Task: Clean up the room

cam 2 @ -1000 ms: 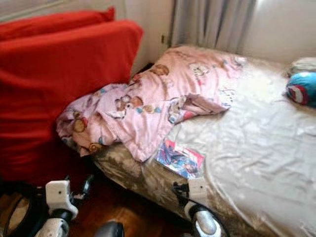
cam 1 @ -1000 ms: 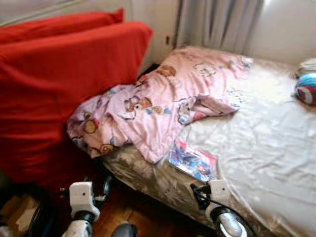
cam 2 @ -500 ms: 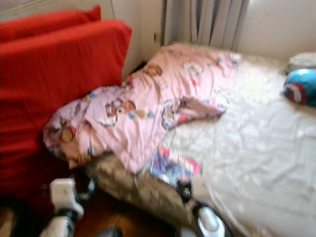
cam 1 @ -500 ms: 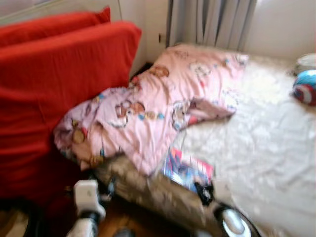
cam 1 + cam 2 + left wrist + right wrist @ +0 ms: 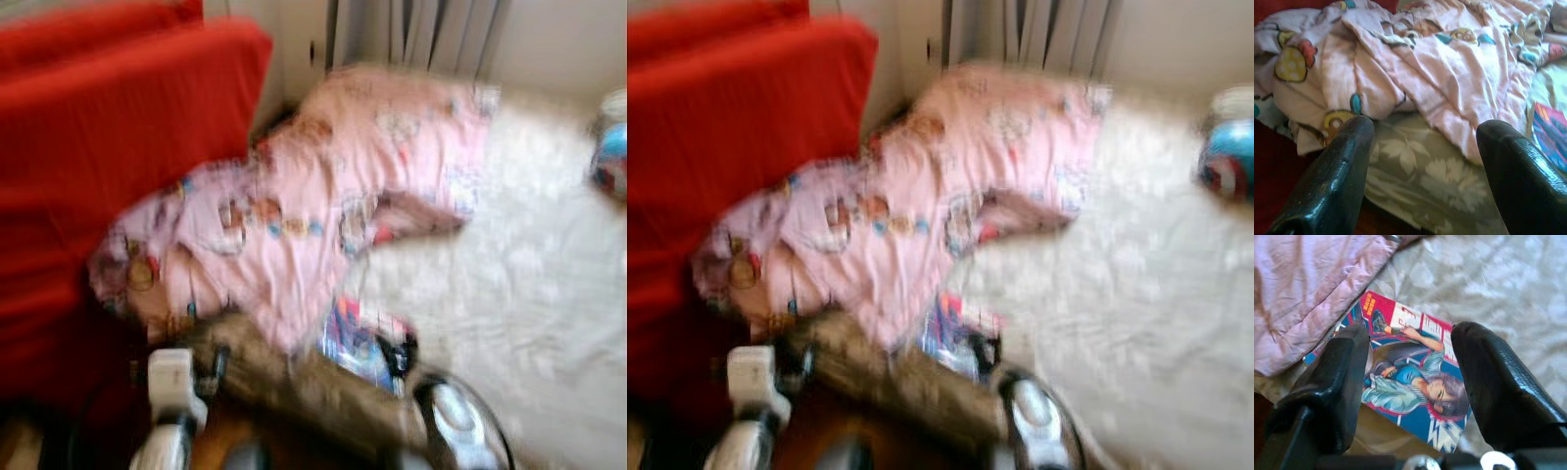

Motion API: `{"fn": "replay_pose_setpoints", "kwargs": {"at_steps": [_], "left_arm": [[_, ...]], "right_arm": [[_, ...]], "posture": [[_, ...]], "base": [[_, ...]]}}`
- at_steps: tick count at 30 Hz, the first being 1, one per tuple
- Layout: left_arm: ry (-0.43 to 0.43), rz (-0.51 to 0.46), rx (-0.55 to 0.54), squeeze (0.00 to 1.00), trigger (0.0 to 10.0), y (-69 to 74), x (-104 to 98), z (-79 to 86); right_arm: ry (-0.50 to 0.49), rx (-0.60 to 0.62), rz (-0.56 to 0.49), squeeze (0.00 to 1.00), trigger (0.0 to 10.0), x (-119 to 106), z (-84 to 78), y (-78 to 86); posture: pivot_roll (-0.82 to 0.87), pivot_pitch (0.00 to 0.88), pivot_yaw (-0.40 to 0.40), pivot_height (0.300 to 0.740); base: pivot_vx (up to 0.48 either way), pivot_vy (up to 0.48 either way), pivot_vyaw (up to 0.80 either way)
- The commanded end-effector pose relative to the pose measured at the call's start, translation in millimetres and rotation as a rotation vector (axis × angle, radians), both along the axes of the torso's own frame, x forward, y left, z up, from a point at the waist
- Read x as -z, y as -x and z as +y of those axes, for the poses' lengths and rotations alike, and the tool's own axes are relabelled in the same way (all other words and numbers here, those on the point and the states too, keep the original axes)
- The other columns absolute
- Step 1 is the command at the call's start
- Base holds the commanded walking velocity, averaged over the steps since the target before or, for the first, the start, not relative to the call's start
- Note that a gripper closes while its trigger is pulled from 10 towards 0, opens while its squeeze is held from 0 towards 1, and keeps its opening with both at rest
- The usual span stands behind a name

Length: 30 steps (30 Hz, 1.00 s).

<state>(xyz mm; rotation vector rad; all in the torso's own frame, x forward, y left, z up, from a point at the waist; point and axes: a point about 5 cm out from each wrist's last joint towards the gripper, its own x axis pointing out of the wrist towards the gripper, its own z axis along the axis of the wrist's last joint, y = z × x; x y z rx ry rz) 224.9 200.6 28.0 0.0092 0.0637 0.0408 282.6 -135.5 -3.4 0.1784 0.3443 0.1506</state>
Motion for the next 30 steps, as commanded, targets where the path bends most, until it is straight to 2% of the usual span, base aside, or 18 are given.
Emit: {"fn": "replay_pose_setpoints", "kwargs": {"at_steps": [1, 3, 4, 7, 9, 12, 19, 20, 22, 23, 24, 25, 26, 27, 30], "left_arm": [[-0.003, 0.023, -0.016, 0.0, 10.0, 4.2, 3.5, 4.0], [-0.009, 0.028, -0.015, 0.0, 10.0, 4.8, 4.0, 5.2], [-0.009, 0.027, -0.014, 0.0, 10.0, 5.9, 3.8, 5.3], [-0.018, 0.028, -0.015, 0.0, 10.0, 10.9, 2.5, 7.4], [-0.028, 0.038, -0.018, 0.0, 10.0, 19.4, 2.2, 9.7], [-0.038, 0.053, -0.03, 0.0, 10.0, 32.3, 1.9, 13.6], [-0.053, 0.081, -0.039, 0.0, 10.0, 53.0, 0.6, 16.6], [-0.055, 0.094, -0.039, 0.0, 10.0, 59.9, -0.3, 16.2], [-0.055, 0.099, -0.038, 0.0, 10.0, 61.9, -0.5, 15.8], [-0.055, 0.104, -0.037, 0.0, 10.0, 66.4, -1.9, 15.1], [-0.056, 0.108, -0.037, 0.0, 10.0, 68.7, -3.0, 14.8], [-0.057, 0.113, -0.036, 0.0, 10.0, 71.5, -4.5, 14.6], [-0.058, 0.113, -0.036, 0.0, 10.0, 72.7, -5.2, 14.6], [-0.058, 0.115, -0.037, 0.0, 10.0, 73.3, -6.5, 14.6], [-0.06, 0.112, -0.035, 0.0, 10.0, 74.6, -10.8, 13.7]], "right_arm": [[-0.04, 0.021, 0.067, 0.0, 10.0, 8.1, 4.1, 4.7], [-0.083, 0.049, 0.157, 0.0, 10.0, 14.6, 9.8, 6.3], [-0.084, 0.052, 0.167, 0.0, 10.0, 15.7, 10.1, 7.1], [-0.126, 0.13, 0.226, 0.0, 10.0, 20.5, 8.0, 9.5], [-0.135, 0.196, 0.258, 0.0, 10.0, 23.2, 2.6, 10.7], [-0.149, 0.248, 0.241, 0.0, 10.0, 21.0, -3.5, 8.5], [-0.173, 0.282, 0.202, 0.0, 10.0, 16.1, -13.8, 4.1], [-0.198, 0.28, 0.185, 0.32, 10.0, 15.0, -15.0, 3.6], [-0.202, 0.277, 0.18, 0.32, 10.0, 14.6, -15.4, 3.4], [-0.209, 0.28, 0.174, 1.0, 10.0, 14.6, -16.6, 3.9], [-0.208, 0.285, 0.171, 1.0, 10.0, 14.2, -18.3, 3.6], [-0.206, 0.293, 0.165, 0.91, 10.0, 13.4, -20.8, 2.9], [-0.206, 0.295, 0.163, 0.91, 10.0, 13.2, -21.4, 2.8], [-0.205, 0.302, 0.161, 0.0, 10.0, 12.6, -22.9, 2.3], [-0.204, 0.318, 0.153, 0.0, 10.0, 11.3, -26.6, 1.2]], "posture": [[0.1, 0.153, -0.026, 0.643], [0.13, 0.178, -0.018, 0.643], [0.13, 0.183, -0.017, 0.643], [0.16, 0.206, -0.007, 0.643], [0.18, 0.225, 0.002, 0.643], [0.2, 0.251, 0.015, 0.643], [0.21, 0.299, 0.027, 0.643], [0.22, 0.319, 0.039, 0.643], [0.22, 0.319, 0.039, 0.643], [0.23, 0.332, 0.046, 0.643], [0.23, 0.343, 0.051, 0.643], [0.23, 0.35, 0.053, 0.643], [0.23, 0.352, 0.055, 0.643], [0.23, 0.36, 0.058, 0.643], [0.24, 0.375, 0.06, 0.643]], "base": [[0.0, 0.0, 0.0], [0.0, 0.0, 0.0], [0.0, 0.0, 0.0], [0.0, 0.0, 0.0], [0.0, 0.0, 0.0], [0.0, 0.0, 0.0], [0.0, 0.0, 0.0], [0.0, 0.0, 0.0], [0.0, 0.0, 0.0], [0.0, 0.0, 0.0], [0.0, 0.0, 0.0], [0.0, 0.0, 0.0], [0.0, 0.0, 0.0], [0.0, 0.0, 0.0], [0.0, 0.0, 0.0]]}}
